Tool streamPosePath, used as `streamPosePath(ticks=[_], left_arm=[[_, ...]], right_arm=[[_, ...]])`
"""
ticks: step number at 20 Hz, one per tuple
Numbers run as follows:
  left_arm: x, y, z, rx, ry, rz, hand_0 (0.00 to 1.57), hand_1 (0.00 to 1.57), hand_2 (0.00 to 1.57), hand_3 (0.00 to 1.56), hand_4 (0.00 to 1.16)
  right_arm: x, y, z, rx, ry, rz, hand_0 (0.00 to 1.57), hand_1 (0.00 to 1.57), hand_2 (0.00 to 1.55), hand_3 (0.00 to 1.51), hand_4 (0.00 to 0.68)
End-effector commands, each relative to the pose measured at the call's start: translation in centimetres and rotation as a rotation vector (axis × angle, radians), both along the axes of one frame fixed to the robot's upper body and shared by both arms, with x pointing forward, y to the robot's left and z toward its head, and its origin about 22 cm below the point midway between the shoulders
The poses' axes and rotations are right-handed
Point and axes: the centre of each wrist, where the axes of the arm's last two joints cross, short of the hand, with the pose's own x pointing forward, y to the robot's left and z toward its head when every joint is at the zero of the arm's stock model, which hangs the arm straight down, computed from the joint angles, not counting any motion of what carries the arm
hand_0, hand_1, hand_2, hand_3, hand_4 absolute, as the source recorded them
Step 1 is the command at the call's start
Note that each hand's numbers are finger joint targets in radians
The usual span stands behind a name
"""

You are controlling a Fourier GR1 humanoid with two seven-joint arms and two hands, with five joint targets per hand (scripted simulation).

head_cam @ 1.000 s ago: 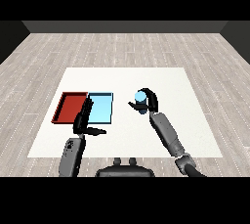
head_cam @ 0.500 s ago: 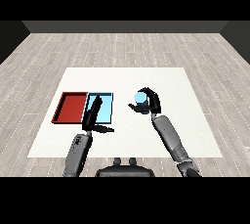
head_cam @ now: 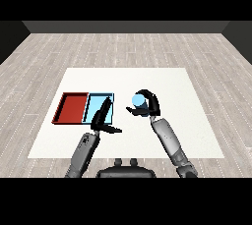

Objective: Pick the blue can and put it in the blue box

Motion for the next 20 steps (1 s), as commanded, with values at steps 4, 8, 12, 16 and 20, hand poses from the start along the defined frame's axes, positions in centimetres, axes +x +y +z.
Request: streamPosePath(ticks=[4,8,12,16,20], left_arm=[[2.0,-1.8,-2.1,0.021,0.022,-0.013,0.00,0.00,0.00,0.00,0.00],[0.9,-2.3,-2.1,0.011,0.042,0.002,0.00,0.00,0.00,0.00,0.00],[0.5,-2.7,-0.2,-0.020,0.055,-0.029,0.00,0.00,0.00,0.00,0.00],[0.7,-3.1,-2.1,-0.020,0.072,-0.023,0.00,0.00,0.00,0.00,0.00],[2.0,-4.1,-4.1,-0.034,0.112,-0.026,0.00,0.00,0.00,0.00,0.00]], right_arm=[[-1.5,-0.3,-0.7,0.015,-0.009,0.008,1.48,1.48,1.47,1.40,0.619],[0.0,-2.1,-1.1,-0.021,0.005,0.039,1.49,1.49,1.47,1.40,0.604],[-2.8,1.9,0.2,0.004,-0.029,0.068,1.49,1.49,1.47,1.40,0.610],[-0.1,0.7,1.9,0.007,-0.029,0.077,1.48,1.48,1.47,1.40,0.603],[-0.2,1.2,-1.0,0.022,-0.034,0.088,1.49,1.49,1.46,1.40,0.616]])
